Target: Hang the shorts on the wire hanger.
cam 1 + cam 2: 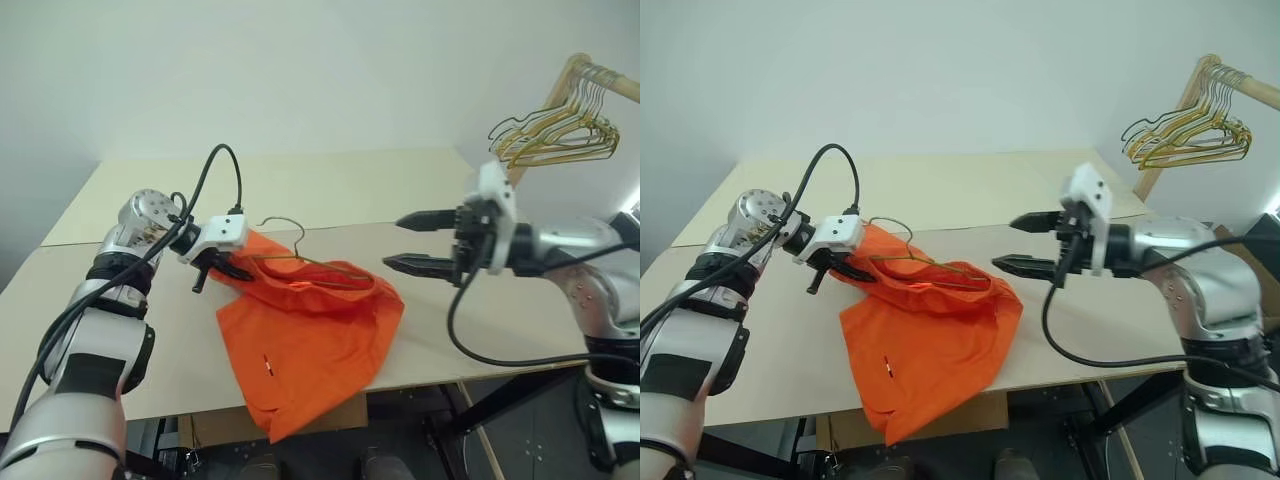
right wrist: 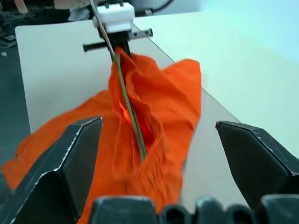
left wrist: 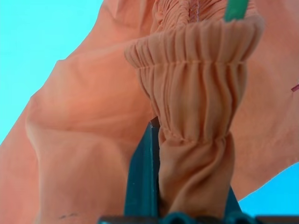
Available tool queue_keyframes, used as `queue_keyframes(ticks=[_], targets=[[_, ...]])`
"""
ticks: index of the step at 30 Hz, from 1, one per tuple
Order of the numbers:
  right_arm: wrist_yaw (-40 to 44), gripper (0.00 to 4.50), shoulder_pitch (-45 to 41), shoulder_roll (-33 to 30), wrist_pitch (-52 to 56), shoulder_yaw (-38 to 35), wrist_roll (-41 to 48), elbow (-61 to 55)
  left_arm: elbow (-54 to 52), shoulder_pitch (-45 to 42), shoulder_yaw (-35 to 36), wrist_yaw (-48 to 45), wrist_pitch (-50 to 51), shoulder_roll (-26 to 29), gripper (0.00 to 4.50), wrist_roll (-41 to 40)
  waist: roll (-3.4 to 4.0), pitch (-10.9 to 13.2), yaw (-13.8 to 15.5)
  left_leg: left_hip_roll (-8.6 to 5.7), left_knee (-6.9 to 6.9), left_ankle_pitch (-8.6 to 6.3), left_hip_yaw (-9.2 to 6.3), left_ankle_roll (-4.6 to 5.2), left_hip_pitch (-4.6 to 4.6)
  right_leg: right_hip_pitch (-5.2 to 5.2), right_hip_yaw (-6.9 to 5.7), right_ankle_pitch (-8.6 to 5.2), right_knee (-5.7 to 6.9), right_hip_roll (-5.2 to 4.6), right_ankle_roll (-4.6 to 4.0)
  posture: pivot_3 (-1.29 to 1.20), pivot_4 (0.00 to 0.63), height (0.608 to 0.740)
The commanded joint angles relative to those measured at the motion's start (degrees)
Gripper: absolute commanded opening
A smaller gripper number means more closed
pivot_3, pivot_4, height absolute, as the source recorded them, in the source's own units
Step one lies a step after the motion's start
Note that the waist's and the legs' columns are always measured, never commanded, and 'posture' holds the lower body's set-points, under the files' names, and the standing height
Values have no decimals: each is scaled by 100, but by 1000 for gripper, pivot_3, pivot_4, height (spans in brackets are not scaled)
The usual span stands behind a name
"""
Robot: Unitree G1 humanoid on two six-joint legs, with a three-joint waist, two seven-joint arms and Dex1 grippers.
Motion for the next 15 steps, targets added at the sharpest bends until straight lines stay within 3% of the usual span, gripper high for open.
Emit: queue_keyframes(ticks=[1,9,12,15], targets=[[-332,4476,-627,558,203,635,-231,64,-189,-51,95,-22,10,32,16,-31,0,0,8,-1,0,0,-1,0,-2,-3,-1,0,6,0,0,-51,0,740],[-497,4476,-1563,1398,488,1995,-1092,1008,-246,-38,98,-22,34,29,16,-24,0,0,44,-9,10,0,2,0,-13,-2,-13,0,30,-15,2,-37,0,740],[-475,3838,-1729,1482,546,2216,-1310,1239,-257,-45,105,-22,36,38,16,-18,0,0,34,-8,9,0,1,0,-14,-5,-14,0,32,-13,2,-35,0,740],[-447,2794,-1851,1551,557,2220,-1399,1421,-265,-43,120,-22,34,43,16,0,0,0,19,-8,8,0,0,0,-14,-7,-14,0,33,-12,2,-32,0,740]])
